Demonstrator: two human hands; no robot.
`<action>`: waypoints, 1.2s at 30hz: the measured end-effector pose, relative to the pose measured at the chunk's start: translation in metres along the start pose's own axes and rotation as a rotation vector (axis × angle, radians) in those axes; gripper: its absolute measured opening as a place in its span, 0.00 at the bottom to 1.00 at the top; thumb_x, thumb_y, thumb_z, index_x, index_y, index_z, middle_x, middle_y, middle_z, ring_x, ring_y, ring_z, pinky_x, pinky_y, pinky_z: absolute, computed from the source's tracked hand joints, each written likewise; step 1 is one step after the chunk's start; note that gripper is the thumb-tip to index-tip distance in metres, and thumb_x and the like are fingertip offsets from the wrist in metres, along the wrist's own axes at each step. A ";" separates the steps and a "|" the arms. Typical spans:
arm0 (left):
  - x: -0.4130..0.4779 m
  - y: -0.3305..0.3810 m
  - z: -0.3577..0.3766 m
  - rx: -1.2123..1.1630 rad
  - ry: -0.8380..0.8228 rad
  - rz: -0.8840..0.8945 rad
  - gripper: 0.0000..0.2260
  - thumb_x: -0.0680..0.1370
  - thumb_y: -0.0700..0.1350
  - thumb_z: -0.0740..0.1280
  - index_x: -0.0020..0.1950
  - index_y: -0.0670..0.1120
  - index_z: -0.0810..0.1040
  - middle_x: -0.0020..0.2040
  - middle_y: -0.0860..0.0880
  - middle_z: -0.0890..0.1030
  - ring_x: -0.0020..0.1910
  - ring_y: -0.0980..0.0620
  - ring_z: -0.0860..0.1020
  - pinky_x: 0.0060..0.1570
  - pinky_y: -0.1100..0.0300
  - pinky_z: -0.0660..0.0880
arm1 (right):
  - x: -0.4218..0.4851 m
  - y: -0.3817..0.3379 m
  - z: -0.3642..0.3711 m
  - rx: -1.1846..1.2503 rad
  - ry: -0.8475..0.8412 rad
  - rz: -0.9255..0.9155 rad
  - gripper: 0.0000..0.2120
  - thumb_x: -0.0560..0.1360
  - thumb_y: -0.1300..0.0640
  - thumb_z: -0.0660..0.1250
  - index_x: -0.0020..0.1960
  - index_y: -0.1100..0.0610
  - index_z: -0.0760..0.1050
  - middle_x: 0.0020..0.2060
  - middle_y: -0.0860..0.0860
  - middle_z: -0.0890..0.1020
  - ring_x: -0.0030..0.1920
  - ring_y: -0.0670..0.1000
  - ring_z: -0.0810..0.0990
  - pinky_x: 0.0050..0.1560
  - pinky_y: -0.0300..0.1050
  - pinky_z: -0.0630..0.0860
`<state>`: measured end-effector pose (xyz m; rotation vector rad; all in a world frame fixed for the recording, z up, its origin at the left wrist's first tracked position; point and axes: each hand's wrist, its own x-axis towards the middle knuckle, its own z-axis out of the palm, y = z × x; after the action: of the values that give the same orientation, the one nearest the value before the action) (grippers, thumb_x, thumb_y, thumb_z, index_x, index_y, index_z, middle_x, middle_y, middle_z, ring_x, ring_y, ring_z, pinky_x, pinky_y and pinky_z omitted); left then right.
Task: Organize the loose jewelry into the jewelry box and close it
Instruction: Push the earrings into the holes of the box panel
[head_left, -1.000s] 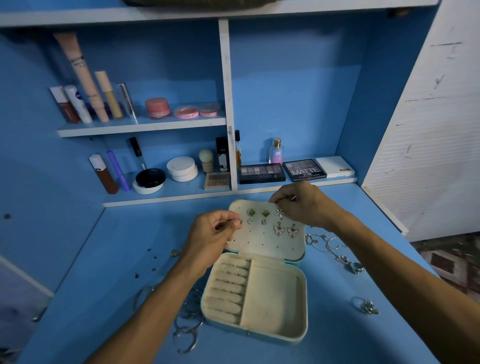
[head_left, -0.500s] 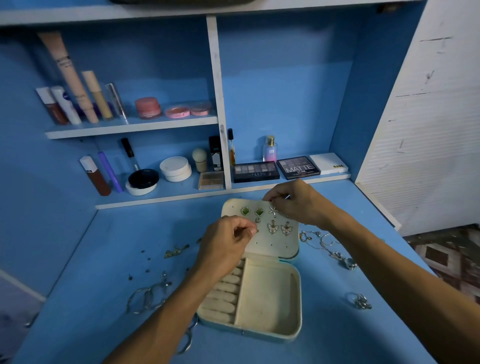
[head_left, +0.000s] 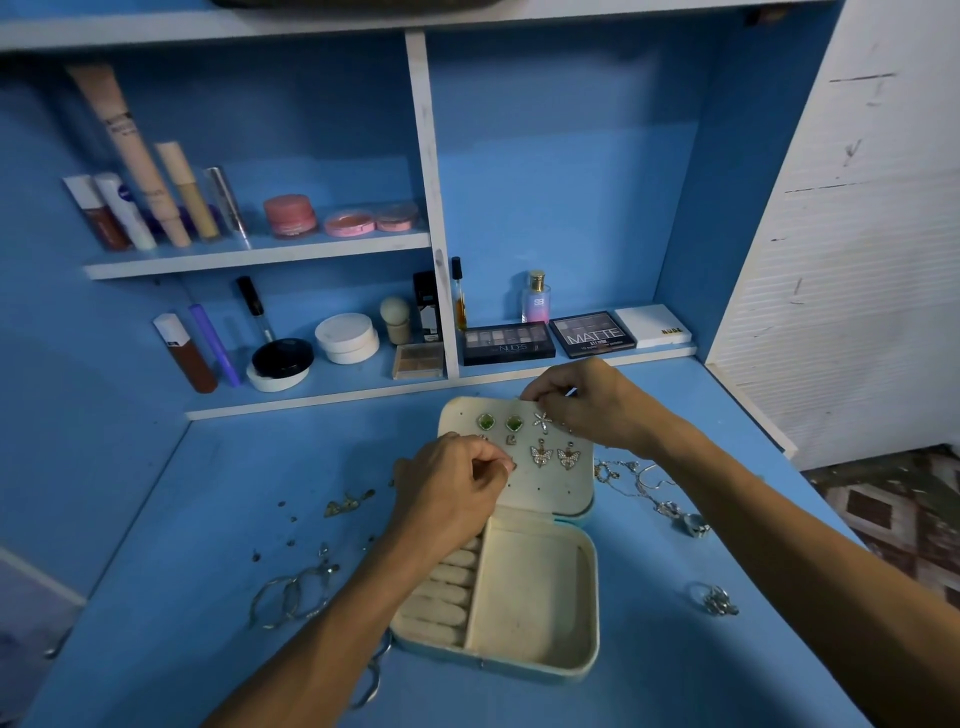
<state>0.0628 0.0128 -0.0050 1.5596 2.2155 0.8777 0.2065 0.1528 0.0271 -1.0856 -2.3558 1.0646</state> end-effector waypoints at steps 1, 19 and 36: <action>0.000 0.000 0.000 0.001 -0.006 -0.008 0.06 0.80 0.50 0.68 0.48 0.55 0.85 0.43 0.64 0.80 0.49 0.60 0.79 0.65 0.48 0.70 | 0.000 0.000 0.000 0.002 -0.004 -0.001 0.15 0.80 0.62 0.60 0.52 0.51 0.84 0.45 0.47 0.86 0.45 0.47 0.84 0.43 0.42 0.81; 0.004 0.001 -0.006 0.078 -0.046 -0.004 0.07 0.80 0.50 0.67 0.48 0.54 0.85 0.40 0.63 0.80 0.38 0.68 0.75 0.46 0.64 0.70 | 0.002 0.002 0.000 0.028 -0.004 0.006 0.13 0.81 0.60 0.61 0.55 0.53 0.84 0.44 0.47 0.84 0.42 0.46 0.80 0.39 0.36 0.74; 0.005 -0.003 -0.009 0.045 -0.115 -0.004 0.07 0.81 0.51 0.66 0.51 0.54 0.85 0.45 0.63 0.82 0.43 0.66 0.77 0.56 0.59 0.75 | 0.000 -0.001 0.000 0.042 -0.011 0.027 0.13 0.82 0.59 0.60 0.56 0.53 0.84 0.47 0.50 0.86 0.45 0.48 0.82 0.32 0.31 0.72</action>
<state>0.0537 0.0144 0.0004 1.5836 2.1702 0.7225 0.2064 0.1522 0.0279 -1.1021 -2.3227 1.1274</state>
